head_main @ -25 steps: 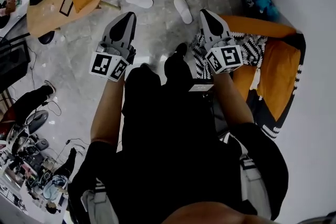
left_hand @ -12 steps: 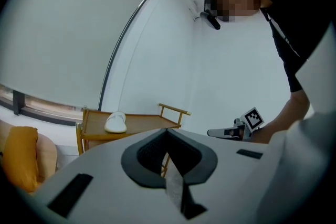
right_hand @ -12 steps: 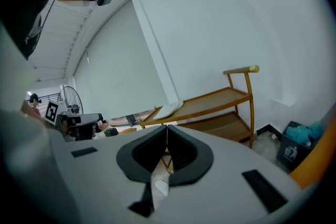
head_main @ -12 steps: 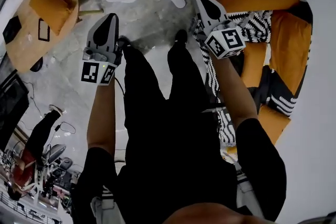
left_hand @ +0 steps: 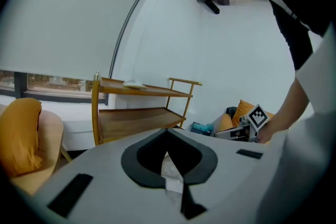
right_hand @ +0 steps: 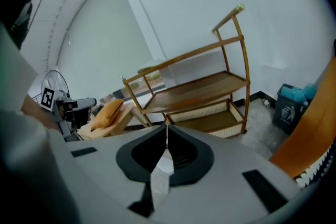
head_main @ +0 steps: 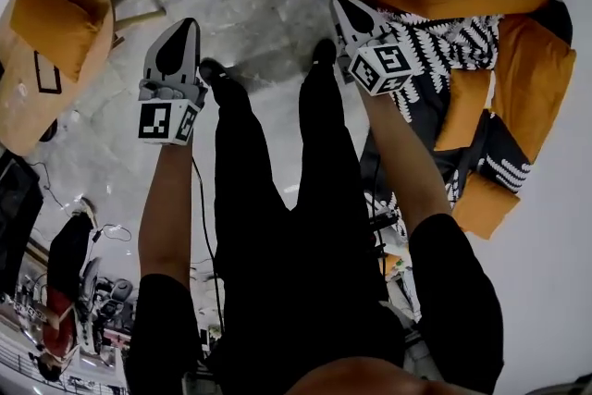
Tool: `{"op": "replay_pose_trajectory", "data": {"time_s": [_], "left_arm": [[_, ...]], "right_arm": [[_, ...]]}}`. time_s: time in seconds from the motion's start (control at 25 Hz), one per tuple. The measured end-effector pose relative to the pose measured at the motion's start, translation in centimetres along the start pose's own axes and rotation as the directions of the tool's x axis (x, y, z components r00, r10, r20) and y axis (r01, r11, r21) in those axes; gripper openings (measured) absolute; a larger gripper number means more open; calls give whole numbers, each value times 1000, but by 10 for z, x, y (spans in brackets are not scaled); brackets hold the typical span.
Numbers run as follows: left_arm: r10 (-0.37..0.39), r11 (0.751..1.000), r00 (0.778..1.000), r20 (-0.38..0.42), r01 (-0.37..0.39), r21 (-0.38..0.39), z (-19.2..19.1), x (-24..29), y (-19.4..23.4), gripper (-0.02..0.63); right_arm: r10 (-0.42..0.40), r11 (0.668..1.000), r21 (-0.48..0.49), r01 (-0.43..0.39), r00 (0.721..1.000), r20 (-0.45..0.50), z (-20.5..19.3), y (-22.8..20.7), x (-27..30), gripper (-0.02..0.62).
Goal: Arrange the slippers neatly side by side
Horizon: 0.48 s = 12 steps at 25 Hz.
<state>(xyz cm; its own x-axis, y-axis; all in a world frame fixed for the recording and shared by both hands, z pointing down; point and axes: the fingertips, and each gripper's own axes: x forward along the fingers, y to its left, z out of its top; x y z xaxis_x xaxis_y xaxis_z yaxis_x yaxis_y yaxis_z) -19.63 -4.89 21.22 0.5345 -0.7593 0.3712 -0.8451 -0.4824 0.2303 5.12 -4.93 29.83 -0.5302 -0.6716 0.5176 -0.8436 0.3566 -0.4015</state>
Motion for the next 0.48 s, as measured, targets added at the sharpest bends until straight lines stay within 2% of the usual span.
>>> {"op": "replay_pose_trajectory", "data": {"time_s": [0.12, 0.36, 0.48], "left_arm": [[5, 1000, 999, -43, -6, -20, -40, 18, 14, 14], [-28, 999, 996, -87, 24, -40, -100, 54, 22, 14], [-33, 998, 993, -110, 27, -56, -126, 68, 24, 14]], "right_arm": [[-28, 1000, -1, 28, 998, -60, -35, -22, 26, 32], [22, 999, 39, -14, 979, -205, -109, -44, 69, 34], [14, 997, 73, 4, 968, -251, -137, -61, 82, 34]]}}
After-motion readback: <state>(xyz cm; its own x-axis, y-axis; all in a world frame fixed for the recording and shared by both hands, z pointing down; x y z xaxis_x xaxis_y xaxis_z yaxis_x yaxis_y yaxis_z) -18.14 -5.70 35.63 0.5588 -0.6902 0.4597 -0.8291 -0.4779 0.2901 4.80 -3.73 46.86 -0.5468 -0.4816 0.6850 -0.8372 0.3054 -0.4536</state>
